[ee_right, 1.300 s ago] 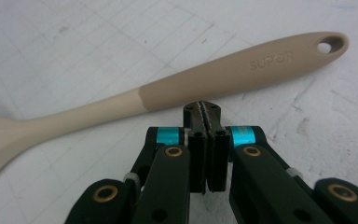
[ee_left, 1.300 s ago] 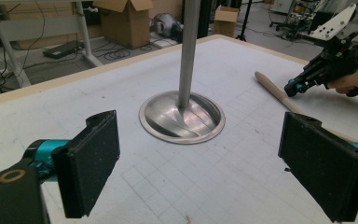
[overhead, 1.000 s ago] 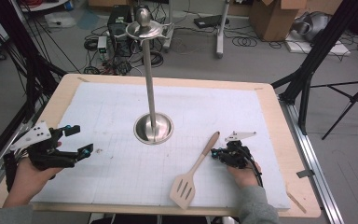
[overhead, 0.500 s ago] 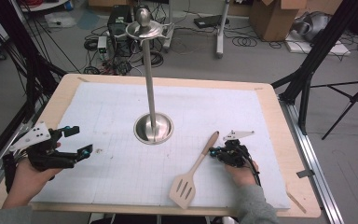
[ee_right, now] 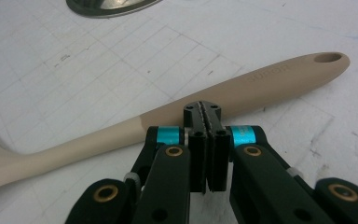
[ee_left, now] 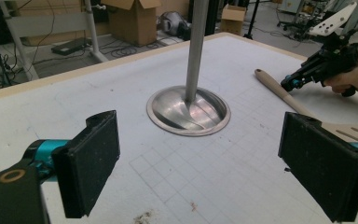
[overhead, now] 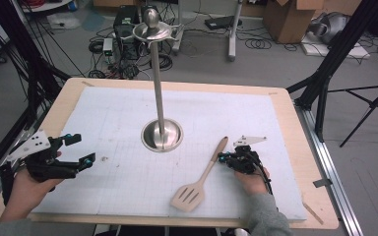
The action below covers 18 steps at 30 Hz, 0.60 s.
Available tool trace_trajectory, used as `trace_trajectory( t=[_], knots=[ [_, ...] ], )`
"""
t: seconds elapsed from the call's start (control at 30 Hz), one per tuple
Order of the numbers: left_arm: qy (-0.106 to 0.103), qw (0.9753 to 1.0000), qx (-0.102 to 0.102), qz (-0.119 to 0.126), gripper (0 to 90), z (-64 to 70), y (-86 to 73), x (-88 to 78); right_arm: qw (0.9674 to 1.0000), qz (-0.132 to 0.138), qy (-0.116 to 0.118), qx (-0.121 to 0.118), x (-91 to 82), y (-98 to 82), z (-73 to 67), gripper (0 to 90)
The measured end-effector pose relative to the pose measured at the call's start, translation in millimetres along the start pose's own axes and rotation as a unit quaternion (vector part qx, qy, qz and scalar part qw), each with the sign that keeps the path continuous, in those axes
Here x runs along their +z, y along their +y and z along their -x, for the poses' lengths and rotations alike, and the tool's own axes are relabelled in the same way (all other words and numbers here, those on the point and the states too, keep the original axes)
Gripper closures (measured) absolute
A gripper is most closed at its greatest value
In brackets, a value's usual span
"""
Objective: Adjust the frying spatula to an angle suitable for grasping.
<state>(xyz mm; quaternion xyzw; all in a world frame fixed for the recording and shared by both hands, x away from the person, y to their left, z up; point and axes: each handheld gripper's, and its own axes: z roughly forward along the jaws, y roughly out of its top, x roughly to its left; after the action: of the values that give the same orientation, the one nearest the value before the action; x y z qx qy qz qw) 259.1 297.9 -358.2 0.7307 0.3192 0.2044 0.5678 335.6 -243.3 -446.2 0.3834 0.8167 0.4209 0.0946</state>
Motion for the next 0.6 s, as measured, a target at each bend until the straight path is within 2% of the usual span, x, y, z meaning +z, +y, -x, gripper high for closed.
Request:
trace_trajectory(
  t=[0.6],
  knots=[
    [0.013, 0.9999, -0.002, -0.002, 13.0, 0.2, -4.3, -9.9, 0.9999, 0.007, 0.000, -0.013, 15.3, 12.0, -3.9, 89.5]
  ],
)
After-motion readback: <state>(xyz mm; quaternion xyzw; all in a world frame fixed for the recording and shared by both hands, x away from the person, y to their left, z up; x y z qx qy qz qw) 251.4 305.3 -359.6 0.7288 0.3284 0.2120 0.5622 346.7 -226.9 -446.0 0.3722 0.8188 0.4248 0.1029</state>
